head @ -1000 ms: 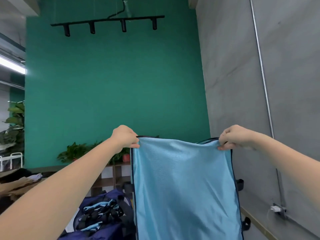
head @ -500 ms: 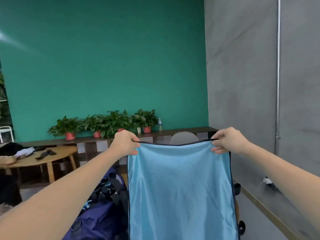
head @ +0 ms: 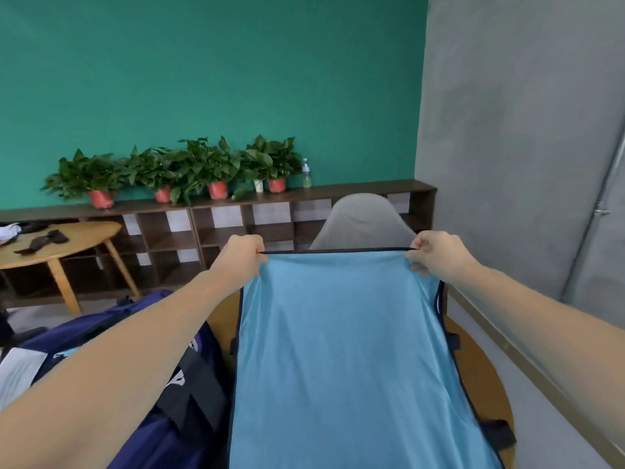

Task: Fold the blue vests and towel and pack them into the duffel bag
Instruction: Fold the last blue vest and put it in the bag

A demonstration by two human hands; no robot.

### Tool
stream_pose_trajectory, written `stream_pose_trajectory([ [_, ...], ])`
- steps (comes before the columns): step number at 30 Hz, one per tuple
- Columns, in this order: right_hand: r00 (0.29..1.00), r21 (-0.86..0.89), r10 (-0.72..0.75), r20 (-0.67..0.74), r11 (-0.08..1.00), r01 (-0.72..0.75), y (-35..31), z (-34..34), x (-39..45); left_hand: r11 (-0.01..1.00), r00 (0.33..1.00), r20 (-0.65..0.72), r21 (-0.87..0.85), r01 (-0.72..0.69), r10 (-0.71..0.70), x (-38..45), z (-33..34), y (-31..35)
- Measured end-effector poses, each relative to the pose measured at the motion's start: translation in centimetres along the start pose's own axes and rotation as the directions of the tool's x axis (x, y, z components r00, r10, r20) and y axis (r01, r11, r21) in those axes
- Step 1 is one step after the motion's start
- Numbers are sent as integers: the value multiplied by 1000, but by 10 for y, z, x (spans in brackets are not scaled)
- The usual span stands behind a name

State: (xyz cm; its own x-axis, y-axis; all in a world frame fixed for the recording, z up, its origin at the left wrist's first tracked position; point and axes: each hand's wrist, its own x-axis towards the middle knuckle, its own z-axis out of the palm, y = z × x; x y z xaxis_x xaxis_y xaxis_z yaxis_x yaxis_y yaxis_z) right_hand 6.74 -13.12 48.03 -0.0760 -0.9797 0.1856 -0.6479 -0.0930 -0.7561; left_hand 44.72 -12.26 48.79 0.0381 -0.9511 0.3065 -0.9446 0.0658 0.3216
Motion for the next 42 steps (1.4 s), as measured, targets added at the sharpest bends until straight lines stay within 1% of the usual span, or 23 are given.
stream_pose_trajectory([
  [1, 1000, -38, -28, -4, 999, 28, -4, 1, 13, 1000, 1000, -14, -5, -11, 11, 15, -1, 0],
  [3, 992, -157, -127, -28, 980, 121, -16, -5, 37, 999, 995, -87, -24, -48, 45, 42, -9, 3],
  [5, 961, -254, -256, -106, 941, 223, -36, -19, 54, 994, 974, -210, -39, -99, 89, 63, -32, 16],
  [6, 936, -265, -313, -159, 927, 265, -48, -29, 61, 991, 954, -285, -60, -116, 95, 71, -48, 25],
  [8, 871, -260, -408, -272, 903, 342, -75, -50, 65, 980, 899, -430, -128, -152, 83, 81, -86, 40],
  [11, 728, -275, -551, -408, 834, 478, -111, -84, 57, 953, 798, -596, -182, -242, 89, 79, -143, 58],
  [12, 688, -276, -582, -432, 812, 514, -121, -94, 49, 944, 770, -631, -189, -270, 93, 73, -159, 61],
  [14, 645, -258, -606, -465, 790, 556, -137, -111, 29, 933, 731, -675, -194, -304, 97, 56, -186, 67],
  [16, 631, -240, -609, -481, 783, 573, -148, -123, 5, 931, 707, -700, -184, -315, 100, 33, -203, 68],
  [18, 635, -232, -615, -468, 779, 583, -150, -126, -22, 935, 699, -705, -158, -317, 118, 4, -207, 67],
  [21, 664, -212, -609, -434, 785, 582, -135, -119, -67, 941, 726, -675, -146, -304, 129, -49, -192, 60],
  [24, 761, -186, -549, -346, 835, 518, -99, -101, -115, 950, 789, -595, -132, -282, 151, -112, -154, 48],
  [26, 832, -187, -500, -241, 865, 466, -67, -83, -150, 957, 846, -512, -138, -256, 153, -158, -116, 35],
  [28, 898, -202, -424, -116, 895, 397, -29, -63, -183, 955, 913, -391, -208, -212, 117, -205, -73, 20],
  [30, 940, -234, -340, 9, 914, 333, 9, -44, -216, 955, 948, -297, -226, -189, 118, -250, -31, 8],
  [34, 963, -269, -210, 170, 930, 251, 67, -20, -278, 947, 983, -124, -273, -167, 137, -325, 26, -3],
  [38, 969, -288, -98, 225, 944, 163, 100, -16, -316, 957, 979, 20, -217, -193, 202, -364, 56, -10],
  [40, 964, -260, -65, 258, 956, 134, 104, -21, -329, 948, 979, 62, -268, -173, 196, -371, 60, -10],
  [42, 964, -244, -41, 262, 964, 107, 105, -29, -333, 936, 980, 75, -319, -151, 184, -373, 58, -7],
])
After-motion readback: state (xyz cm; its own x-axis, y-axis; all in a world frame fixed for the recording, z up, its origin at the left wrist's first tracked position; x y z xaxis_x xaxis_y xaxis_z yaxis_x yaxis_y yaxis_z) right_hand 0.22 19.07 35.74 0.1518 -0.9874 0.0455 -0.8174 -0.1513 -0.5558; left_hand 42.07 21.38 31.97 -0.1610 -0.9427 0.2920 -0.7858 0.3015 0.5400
